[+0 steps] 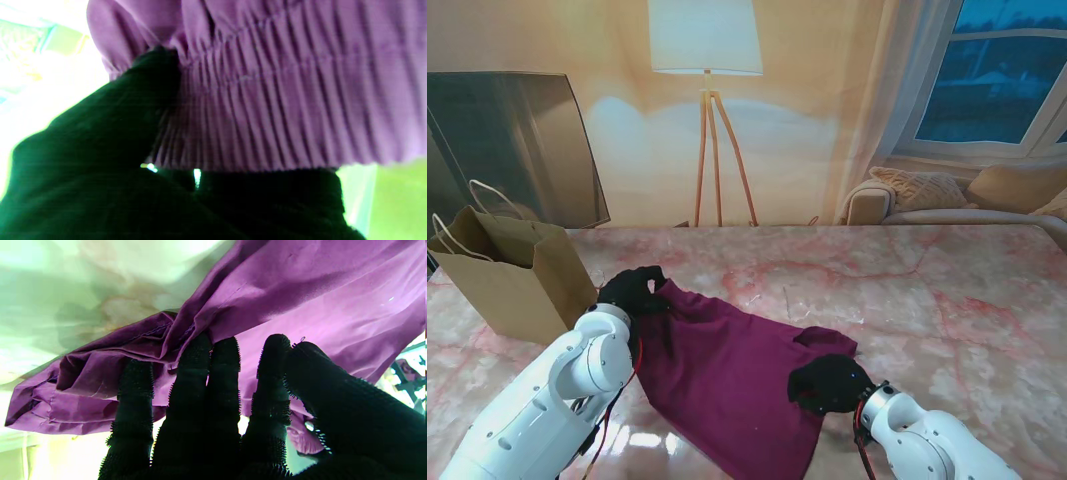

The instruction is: Fold the socks and the shorts into the kraft paper bag

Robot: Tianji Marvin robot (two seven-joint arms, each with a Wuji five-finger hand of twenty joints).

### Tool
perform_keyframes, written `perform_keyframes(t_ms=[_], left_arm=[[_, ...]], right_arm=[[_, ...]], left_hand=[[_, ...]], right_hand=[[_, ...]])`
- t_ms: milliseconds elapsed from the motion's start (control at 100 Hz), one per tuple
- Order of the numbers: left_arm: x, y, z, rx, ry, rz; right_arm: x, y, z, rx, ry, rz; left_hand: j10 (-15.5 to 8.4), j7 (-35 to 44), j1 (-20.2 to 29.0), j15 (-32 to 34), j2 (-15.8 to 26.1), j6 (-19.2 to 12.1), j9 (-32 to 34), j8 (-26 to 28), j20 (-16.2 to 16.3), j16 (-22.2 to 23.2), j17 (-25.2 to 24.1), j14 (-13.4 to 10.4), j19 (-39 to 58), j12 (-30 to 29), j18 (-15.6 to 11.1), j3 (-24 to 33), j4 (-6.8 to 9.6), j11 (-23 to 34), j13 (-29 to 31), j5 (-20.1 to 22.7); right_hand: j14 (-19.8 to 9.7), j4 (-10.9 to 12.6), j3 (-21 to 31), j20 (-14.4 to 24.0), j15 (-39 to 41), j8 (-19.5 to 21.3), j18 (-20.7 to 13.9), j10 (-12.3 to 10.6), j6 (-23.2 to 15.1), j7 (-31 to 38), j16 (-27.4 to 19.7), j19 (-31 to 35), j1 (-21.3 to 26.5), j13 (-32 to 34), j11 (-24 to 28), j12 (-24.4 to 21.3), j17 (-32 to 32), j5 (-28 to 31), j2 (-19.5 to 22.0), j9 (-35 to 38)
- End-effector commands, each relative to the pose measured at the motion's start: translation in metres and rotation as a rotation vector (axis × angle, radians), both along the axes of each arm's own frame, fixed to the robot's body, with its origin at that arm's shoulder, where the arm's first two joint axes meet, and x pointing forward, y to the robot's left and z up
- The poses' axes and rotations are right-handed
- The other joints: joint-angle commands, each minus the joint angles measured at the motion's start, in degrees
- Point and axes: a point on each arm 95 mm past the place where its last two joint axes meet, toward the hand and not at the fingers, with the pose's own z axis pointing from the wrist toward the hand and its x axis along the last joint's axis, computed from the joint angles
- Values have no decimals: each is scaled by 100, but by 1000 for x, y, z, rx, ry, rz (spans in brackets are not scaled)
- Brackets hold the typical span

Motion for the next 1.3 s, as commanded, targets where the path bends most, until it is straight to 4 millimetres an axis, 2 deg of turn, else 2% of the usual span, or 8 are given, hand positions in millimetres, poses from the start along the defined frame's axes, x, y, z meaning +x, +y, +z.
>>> perform_keyframes(t_ms=[0, 270, 480, 560, 640, 780, 960, 1290], left_arm=[[5, -3, 21, -5, -43, -4], [11, -2, 44, 59, -122, -25], [8, -8, 50, 95, -163, -50], [5, -12, 49, 132, -178, -79], [1, -16, 47, 163, -181, -114], [-8, -29, 43, 164, -217, -152], [-19, -54, 41, 149, -262, -191], [-34, -102, 32, 102, -289, -231]], right_arm=[[-2, -2, -14, -22, 40, -3], [19, 7, -21, -15, 54, -10], [27, 17, -27, -4, 54, 8], [28, 19, -28, -11, 52, 15], [29, 19, -29, -17, 51, 17], [28, 20, -31, -23, 55, 21], [27, 21, -33, -23, 62, 25], [27, 21, -35, -21, 63, 36]], left_hand=[[-98, 782, 341, 290, 475, -457, 168, 201, -152, -83, 192, -144, 271, -77, -199, 390, -217, 199, 276, 572], [-228, 666, 162, 385, 516, -518, 241, -135, -159, -93, 171, -148, 336, -100, -104, 310, -243, 499, 282, 512], [-236, 670, 10, 696, 528, -553, 290, -301, -93, -12, 225, -138, 548, -148, 2, 374, -263, 766, 296, 573], [-266, 626, -199, 966, 611, -620, 219, -314, 92, 124, 5, -127, 791, 24, 180, 359, -289, 1408, 273, 569], [-358, 564, -265, 1139, 639, -685, 121, -300, 410, 435, -207, -199, 942, 138, 250, 248, -213, 2013, 257, 554], [-424, 547, -351, 1526, 542, -715, 117, -296, 654, 824, -336, -204, 1124, 390, 325, 333, -112, 2566, 212, 635], [-477, 580, -395, 1812, 453, -700, 142, -254, 825, 1044, -439, -248, 1191, 595, 359, 480, 9, 2984, 167, 705], [-417, 632, -456, 2033, 334, -620, 178, -172, 927, 1136, -455, -295, 1237, 702, 351, 738, 162, 3240, 173, 794]], right_hand=[[530, -26, 32, -153, -524, -65, -140, 148, -62, 78, -315, -122, -146, -256, -86, -70, -92, -100, 71, -42], [537, 77, -83, -164, -601, 107, -144, 191, 64, -322, -365, -212, -405, -450, -131, -131, -250, -194, 255, -270], [542, 100, -101, -154, -598, 165, -137, 196, 72, -389, -371, -224, -425, -465, -117, -141, -270, -203, 265, -294], [544, 105, -104, -148, -594, 183, -138, 182, 80, -409, -371, -224, -433, -464, -116, -147, -268, -196, 271, -300], [544, 111, -105, -145, -597, 189, -142, 193, 78, -440, -373, -229, -438, -475, -125, -154, -276, -215, 281, -317], [543, 116, -113, -141, -600, 212, -136, 179, 76, -463, -376, -240, -447, -483, -134, -164, -288, -211, 277, -329], [540, 122, -117, -134, -600, 238, -136, 198, 82, -496, -378, -249, -456, -485, -140, -172, -292, -211, 279, -334], [542, 125, -132, -114, -606, 269, -132, 184, 87, -536, -380, -251, -461, -494, -155, -184, -289, -208, 274, -343]])
